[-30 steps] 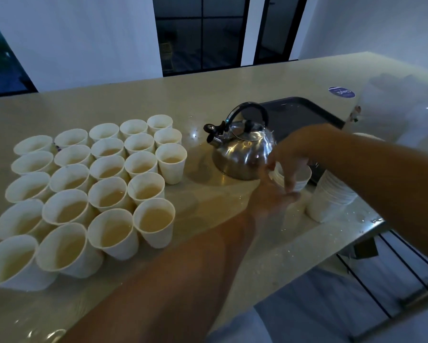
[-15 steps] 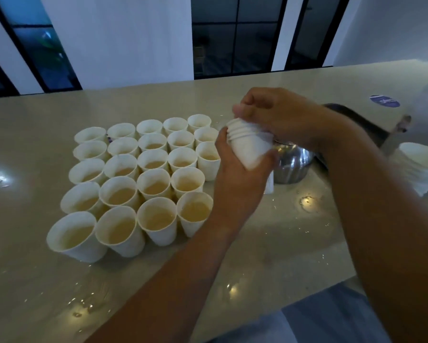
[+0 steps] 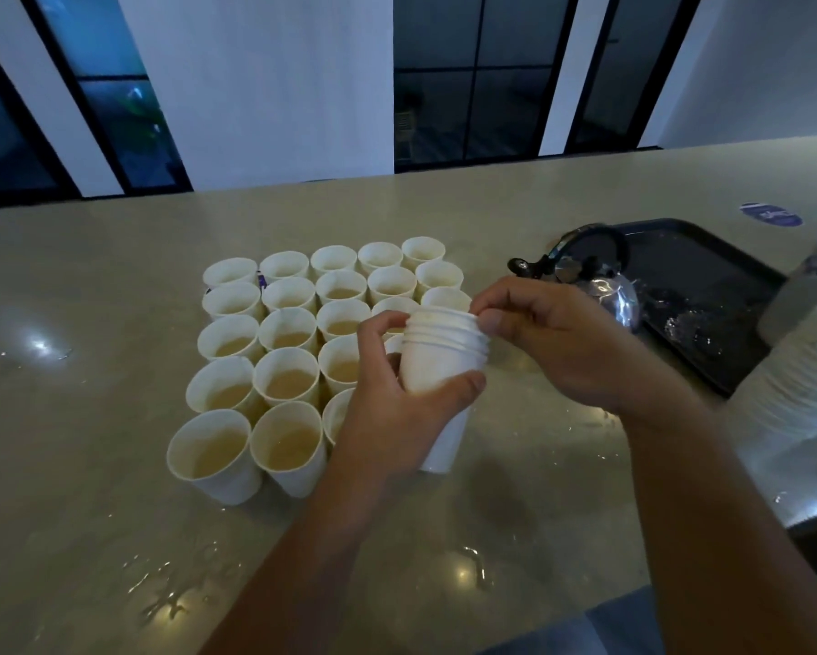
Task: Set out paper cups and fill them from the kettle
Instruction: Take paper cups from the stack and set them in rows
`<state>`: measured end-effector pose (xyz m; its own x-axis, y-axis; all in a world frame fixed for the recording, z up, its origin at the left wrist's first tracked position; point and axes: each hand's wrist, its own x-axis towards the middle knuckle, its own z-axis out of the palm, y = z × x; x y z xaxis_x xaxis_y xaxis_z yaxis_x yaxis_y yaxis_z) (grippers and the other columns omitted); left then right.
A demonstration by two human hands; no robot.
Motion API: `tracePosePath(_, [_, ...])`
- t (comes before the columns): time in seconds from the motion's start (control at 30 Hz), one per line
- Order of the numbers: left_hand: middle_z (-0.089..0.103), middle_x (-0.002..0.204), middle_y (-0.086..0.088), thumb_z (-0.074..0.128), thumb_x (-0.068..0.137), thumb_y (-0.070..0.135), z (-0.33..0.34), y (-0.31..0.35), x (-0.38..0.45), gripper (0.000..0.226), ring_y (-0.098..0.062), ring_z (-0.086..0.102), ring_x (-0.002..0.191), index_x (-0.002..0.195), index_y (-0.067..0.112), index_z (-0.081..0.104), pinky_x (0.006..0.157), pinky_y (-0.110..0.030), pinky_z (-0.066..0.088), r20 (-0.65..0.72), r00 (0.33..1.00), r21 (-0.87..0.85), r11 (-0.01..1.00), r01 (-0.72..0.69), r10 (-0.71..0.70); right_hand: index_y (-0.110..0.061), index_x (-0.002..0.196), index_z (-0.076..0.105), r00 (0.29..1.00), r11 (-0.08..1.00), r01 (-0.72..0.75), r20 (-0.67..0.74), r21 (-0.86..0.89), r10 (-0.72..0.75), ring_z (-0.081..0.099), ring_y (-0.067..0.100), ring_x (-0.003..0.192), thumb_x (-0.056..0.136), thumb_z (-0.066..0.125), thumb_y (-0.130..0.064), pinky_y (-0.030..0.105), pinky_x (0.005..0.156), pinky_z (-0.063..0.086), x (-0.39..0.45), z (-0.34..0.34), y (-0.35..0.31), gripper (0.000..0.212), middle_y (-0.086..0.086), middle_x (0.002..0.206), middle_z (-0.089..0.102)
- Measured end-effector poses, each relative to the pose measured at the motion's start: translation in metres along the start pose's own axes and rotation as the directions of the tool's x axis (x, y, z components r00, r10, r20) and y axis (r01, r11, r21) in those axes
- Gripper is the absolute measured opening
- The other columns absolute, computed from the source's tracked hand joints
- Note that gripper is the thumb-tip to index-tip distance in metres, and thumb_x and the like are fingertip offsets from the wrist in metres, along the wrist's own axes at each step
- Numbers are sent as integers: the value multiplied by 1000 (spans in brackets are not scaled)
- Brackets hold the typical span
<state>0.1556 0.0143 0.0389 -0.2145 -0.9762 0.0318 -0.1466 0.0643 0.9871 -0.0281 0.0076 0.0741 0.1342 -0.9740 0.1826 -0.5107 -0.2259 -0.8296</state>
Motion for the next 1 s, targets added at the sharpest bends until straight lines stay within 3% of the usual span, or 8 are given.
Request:
tracePosePath(0.1, [57, 108, 11, 80, 76, 36, -5, -1, 3, 72, -7, 63, 82, 124, 46, 27, 55, -12, 47, 9, 1000, 20, 1000, 4, -5, -25, 88, 63, 1000, 1000, -1, -30, 29, 2, 54, -6, 76, 100, 53, -8, 12, 73, 42, 4, 8, -2, 23, -21, 77, 63])
tracePosePath(0.17, [56, 104, 15, 81, 76, 34, -8, 0, 5, 72, 1, 63, 78, 122, 46, 27, 52, -9, 47, 30, 1000, 31, 1000, -2, 1, -27, 87, 58, 992, 1000, 12, -129, 14, -10, 52, -8, 65, 102, 48, -10, 9, 61, 37, 9, 7, -6, 25, -25, 68, 59])
tracePosePath(0.3, [53, 108, 17, 80, 77, 37, -15, 0, 6, 73, -4, 61, 85, 123, 48, 24, 52, -8, 46, 52, 999, 64, 998, 9, -13, -26, 96, 56, 887, 989, -23, -459, -149, -48, 52, -2, 77, 103, 48, -19, 10, 64, 39, 15, -10, -6, 12, -16, 87, 57])
tracePosePath(0.37, [52, 115, 13, 78, 78, 38, -18, 0, 10, 73, -9, 60, 91, 124, 49, 23, 53, -10, 48, 21, 1000, 42, 999, 9, -10, -26, 101, 58, 851, 983, -70, -524, -169, -30, 54, -3, 83, 101, 52, -22, 5, 65, 42, 15, -18, -1, 6, -19, 91, 57])
tracePosePath(0.53, [51, 108, 19, 79, 78, 35, -25, 4, 23, 72, -9, 60, 89, 125, 48, 25, 63, -22, 55, -59, 998, -41, 999, 0, -3, -28, 104, 68, 902, 951, -257, -397, -174, 171, 55, -4, 82, 95, 63, -25, 16, 71, 42, 9, -15, 37, 11, -16, 93, 63])
tracePosePath(0.67, [46, 101, 25, 76, 80, 39, -28, 4, 34, 71, -9, 58, 86, 123, 49, 22, 51, -10, 47, -93, 996, 11, 1000, 16, -15, -22, 108, 74, 921, 891, -356, -269, -281, 284, 57, -1, 84, 91, 69, -22, 24, 79, 45, 1, 5, 66, 18, -9, 98, 67])
tracePosePath(0.8, [46, 105, 22, 75, 80, 40, -25, -1, 39, 73, -11, 57, 88, 134, 45, 26, 46, -7, 45, -111, 993, 15, 999, 33, -31, -18, 99, 79, 956, 920, -246, -234, -305, 178, 64, 12, 98, 83, 77, -16, 37, 94, 53, 2, 23, 84, 17, -7, 102, 70])
tracePosePath(1.0, [52, 99, 23, 72, 81, 44, -25, -5, 44, 57, -7, 57, 85, 127, 41, 38, 45, -6, 42, -131, 989, 65, 995, 72, -63, -18, 99, 79, 956, 932, -163, -284, -324, 68, 64, 11, 98, 80, 79, -15, 26, 93, 51, 9, 30, 90, 19, -4, 108, 70])
